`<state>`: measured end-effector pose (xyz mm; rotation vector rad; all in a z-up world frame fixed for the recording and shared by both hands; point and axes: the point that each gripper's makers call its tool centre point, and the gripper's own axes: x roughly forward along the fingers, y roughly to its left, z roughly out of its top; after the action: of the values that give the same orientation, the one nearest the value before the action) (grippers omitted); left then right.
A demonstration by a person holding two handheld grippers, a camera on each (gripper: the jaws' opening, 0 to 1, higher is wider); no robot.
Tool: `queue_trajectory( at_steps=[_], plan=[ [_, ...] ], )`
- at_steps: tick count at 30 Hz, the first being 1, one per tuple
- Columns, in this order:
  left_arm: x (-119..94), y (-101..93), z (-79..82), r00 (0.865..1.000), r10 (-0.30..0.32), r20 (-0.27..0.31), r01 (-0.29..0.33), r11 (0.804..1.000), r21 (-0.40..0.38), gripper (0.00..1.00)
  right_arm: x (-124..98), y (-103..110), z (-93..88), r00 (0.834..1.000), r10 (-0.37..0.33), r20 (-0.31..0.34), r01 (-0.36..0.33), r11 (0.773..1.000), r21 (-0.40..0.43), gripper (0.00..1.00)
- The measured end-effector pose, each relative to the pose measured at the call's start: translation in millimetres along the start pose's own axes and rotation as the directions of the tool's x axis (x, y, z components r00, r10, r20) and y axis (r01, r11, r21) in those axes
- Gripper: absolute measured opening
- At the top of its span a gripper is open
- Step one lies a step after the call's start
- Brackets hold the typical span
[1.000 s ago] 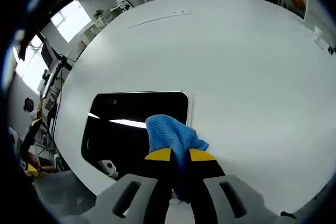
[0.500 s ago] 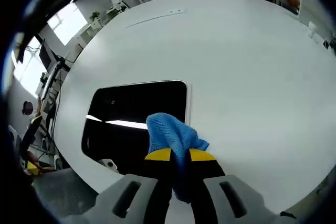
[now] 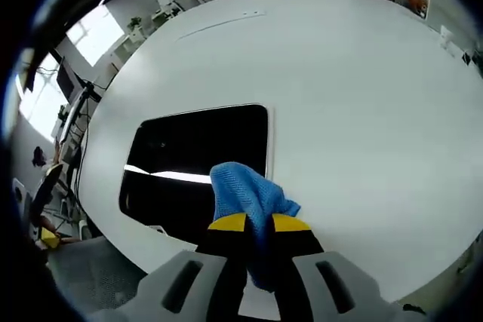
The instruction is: Wipe the mirror surface with the cleaning cloth until all visible marks leave the cleaned area.
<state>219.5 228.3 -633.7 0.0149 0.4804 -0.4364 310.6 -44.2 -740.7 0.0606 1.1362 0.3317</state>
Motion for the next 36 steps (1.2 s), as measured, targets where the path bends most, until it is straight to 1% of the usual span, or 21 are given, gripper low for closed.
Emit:
queue_trajectory(
  at_steps=[5, 9, 12, 16, 19, 22, 25, 28, 32, 36],
  plan=[
    [-1.7, -1.8, -2.1, 1.0, 0.002, 0.004, -0.002, 1.0, -0.009, 0.99, -1.2, -0.2, -3.4, 1.0, -0.006, 0.006, 0.006, 1.0, 0.01, 0.05],
    [-2.1, 0.0, -2.3, 1.0, 0.011, 0.009, -0.011, 1.0, -0.017, 0.99, -3.2, 0.4, -6.4, 1.0, -0.001, -0.004, 0.001, 1.0, 0.019, 0.05],
    [-1.7, -1.5, -0.1, 1.0, 0.013, 0.014, -0.013, 1.0, -0.008, 0.99, -5.9, 1.7, -9.1, 1.0, 0.001, -0.012, -0.001, 1.0, 0.013, 0.05],
    [-1.8, -2.1, 0.0, 1.0, 0.012, 0.016, -0.012, 1.0, -0.003, 0.99, -5.9, 1.3, -8.9, 1.0, -0.008, -0.006, 0.008, 1.0, 0.029, 0.05],
    [-3.1, -2.7, -0.5, 1.0, 0.012, 0.018, -0.012, 1.0, -0.012, 0.99, -5.7, 1.5, -8.8, 1.0, -0.016, -0.005, 0.016, 1.0, 0.017, 0.05],
    [-4.7, -4.9, 4.0, 0.999, 0.01, 0.036, -0.009, 1.0, -0.02, 0.99, -4.9, 0.9, -8.6, 1.0, -0.02, -0.01, 0.021, 0.999, 0.035, 0.04],
    [-4.3, -8.7, 7.2, 0.999, 0.003, 0.047, -0.002, 1.0, -0.017, 0.99, -5.6, 1.5, -8.4, 1.0, -0.023, -0.012, 0.023, 0.999, 0.029, 0.04],
    [-4.5, -11.2, 5.3, 0.999, -0.002, 0.042, 0.002, 1.0, -0.003, 0.99, -6.1, 2.0, -8.1, 1.0, -0.021, -0.007, 0.021, 0.999, 0.039, 0.04],
    [-4.3, -10.0, 5.1, 0.999, 0.003, 0.048, -0.001, 1.0, -0.026, 0.99, -6.7, 3.0, -7.9, 1.0, -0.024, -0.002, 0.024, 0.999, 0.044, 0.04],
    [-2.5, -13.3, 3.7, 0.999, -0.001, 0.045, 0.002, 1.0, -0.02, 0.99, -6.7, 3.8, -7.6, 1.0, -0.027, -0.001, 0.027, 0.998, 0.049, 0.04]
  ],
)
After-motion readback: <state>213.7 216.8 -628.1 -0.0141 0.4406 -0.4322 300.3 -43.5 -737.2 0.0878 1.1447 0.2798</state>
